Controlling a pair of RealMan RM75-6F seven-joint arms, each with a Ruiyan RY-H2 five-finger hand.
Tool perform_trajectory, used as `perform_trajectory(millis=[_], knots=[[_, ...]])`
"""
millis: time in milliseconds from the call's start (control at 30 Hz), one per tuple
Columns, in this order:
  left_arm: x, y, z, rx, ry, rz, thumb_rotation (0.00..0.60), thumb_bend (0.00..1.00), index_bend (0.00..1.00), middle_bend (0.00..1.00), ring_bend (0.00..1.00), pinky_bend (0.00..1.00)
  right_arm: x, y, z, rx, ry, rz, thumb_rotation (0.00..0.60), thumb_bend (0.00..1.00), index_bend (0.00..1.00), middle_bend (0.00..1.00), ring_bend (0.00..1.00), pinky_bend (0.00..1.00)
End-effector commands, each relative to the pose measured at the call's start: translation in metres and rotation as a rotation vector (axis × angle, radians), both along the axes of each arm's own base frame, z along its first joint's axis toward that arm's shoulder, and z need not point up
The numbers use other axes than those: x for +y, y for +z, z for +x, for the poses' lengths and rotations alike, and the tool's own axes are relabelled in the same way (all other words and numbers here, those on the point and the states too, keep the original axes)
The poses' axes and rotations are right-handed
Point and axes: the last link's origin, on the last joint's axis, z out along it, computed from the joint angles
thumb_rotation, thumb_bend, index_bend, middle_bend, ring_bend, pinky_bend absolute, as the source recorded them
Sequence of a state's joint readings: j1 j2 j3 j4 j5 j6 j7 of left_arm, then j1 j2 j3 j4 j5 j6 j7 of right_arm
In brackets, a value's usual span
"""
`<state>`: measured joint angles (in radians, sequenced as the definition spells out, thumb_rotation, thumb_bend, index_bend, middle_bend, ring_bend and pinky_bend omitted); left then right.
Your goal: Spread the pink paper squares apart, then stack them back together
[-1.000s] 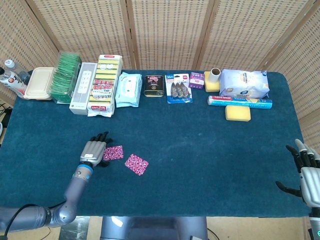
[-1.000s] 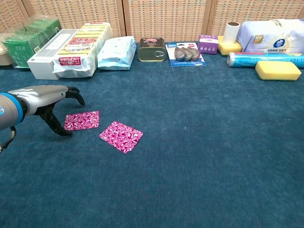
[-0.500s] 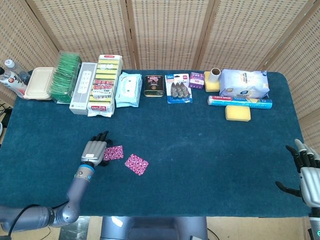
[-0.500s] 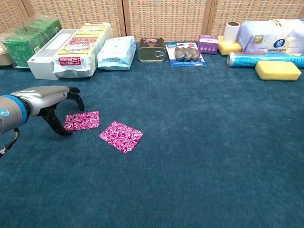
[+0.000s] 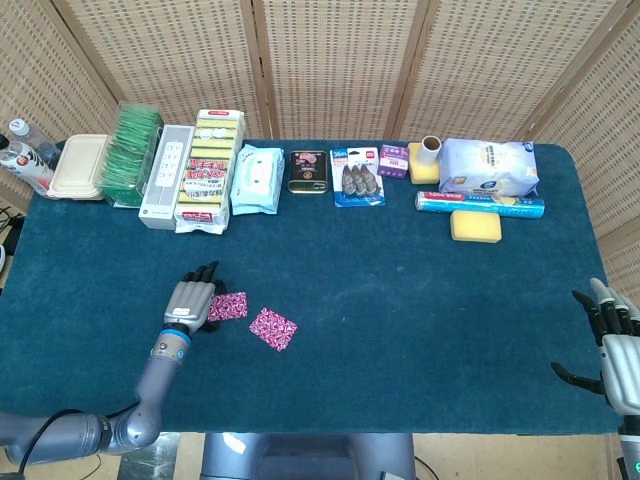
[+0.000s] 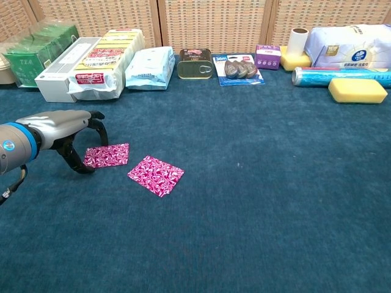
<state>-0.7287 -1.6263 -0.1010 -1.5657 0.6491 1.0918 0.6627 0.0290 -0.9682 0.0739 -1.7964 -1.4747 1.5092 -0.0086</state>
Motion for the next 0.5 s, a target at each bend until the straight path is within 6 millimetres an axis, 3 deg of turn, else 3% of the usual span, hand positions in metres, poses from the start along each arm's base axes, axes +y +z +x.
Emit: perform_trajectory(millis=[33, 500], knots=[[-0.0006, 0.0025, 0.0001, -0.005, -0.012, -0.003, 0.600, 0.24, 0.35, 0.00, 0.03, 0.11, -0.0006, -0.0002, 0.0007, 0.001, 0.002, 0.002, 0.600, 0.01, 0.10, 0.00, 0.00, 0.00], [-0.0022, 0.0100, -0.0013, -0.012, -0.054, -0.030, 0.600, 0.24, 0.35, 0.00, 0.03, 0.11, 0.0000, -0.0017, -0.0001, 0.003, -0.002, 0.006, 0.600, 0.01, 0.10, 0.00, 0.00, 0.00]])
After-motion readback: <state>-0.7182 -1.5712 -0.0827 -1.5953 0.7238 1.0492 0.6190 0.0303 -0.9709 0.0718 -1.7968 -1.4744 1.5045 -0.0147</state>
